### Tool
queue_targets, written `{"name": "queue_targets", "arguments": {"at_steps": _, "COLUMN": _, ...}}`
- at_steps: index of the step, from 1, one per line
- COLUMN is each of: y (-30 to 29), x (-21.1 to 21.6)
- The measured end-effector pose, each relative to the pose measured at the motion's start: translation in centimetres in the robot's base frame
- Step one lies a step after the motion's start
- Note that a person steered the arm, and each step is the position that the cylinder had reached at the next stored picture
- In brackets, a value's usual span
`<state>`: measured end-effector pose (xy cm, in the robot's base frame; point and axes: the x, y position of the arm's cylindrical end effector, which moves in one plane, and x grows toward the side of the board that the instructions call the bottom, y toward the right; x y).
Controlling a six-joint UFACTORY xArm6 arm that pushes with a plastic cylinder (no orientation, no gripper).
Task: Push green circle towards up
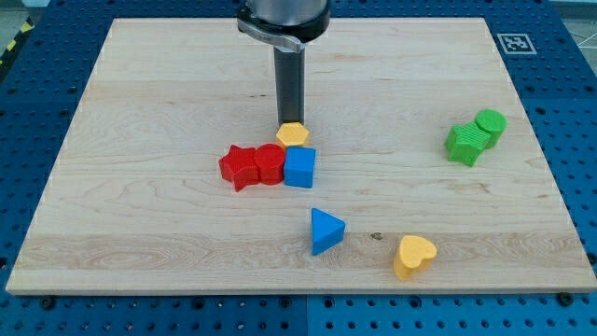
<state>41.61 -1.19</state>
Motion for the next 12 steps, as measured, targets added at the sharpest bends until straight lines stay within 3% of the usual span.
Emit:
{"name": "queue_targets", "arguments": {"at_steps": 3, "y": 1.4, "x": -1.5}}
{"name": "queue_targets", "arguments": {"at_steps": 5, "y": 8.5, "x": -7.8}}
{"name": "queue_targets", "arguments": {"at_steps": 7, "y": 22.4, "x": -8.6}}
{"name": "queue_targets", "arguments": {"at_steps": 9, "y": 32.4, "x": -1.0}}
{"name": "queue_targets", "arguments": {"at_steps": 10, "y": 33.2, "x": 2.7}}
{"name": "queue_targets", "arguments": {"at_steps": 12, "y": 29.3, "x": 4.3}}
